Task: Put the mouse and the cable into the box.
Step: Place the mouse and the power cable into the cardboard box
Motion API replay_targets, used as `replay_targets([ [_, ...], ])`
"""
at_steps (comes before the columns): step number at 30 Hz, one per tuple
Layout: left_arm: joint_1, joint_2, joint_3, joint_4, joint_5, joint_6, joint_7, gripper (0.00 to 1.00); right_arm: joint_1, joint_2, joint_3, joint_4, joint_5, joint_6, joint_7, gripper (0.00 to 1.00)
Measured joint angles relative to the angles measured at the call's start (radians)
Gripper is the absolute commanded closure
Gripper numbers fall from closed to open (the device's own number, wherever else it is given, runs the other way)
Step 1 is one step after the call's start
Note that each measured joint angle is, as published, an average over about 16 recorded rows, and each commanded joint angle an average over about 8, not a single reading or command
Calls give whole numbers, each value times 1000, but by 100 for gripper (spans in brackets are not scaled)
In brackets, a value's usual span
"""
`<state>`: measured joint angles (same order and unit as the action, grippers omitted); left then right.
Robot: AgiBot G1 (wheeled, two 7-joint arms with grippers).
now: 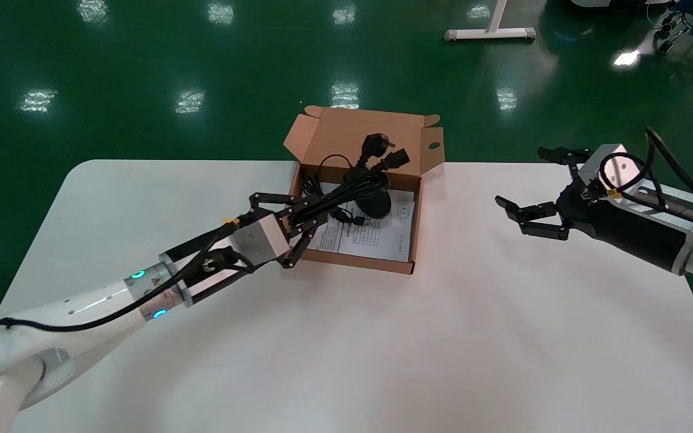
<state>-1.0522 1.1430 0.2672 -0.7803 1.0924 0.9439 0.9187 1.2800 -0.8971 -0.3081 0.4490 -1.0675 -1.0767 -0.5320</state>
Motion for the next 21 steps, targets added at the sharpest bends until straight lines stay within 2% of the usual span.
replay_targets([
  [8,-136,72,14,253,20,80,190,100,-25,12,0,54,-1,22,33,0],
  [19,-240,93,19,483,32,160,359,99,-49,21,-1,107,-2,47,65,0],
  [20,-246,93,20,495,34,166,368,95,-50,21,-1,110,-2,48,66,0],
  [21,-250,94,21,506,36,172,377,84,-52,22,-1,113,-2,50,68,0],
])
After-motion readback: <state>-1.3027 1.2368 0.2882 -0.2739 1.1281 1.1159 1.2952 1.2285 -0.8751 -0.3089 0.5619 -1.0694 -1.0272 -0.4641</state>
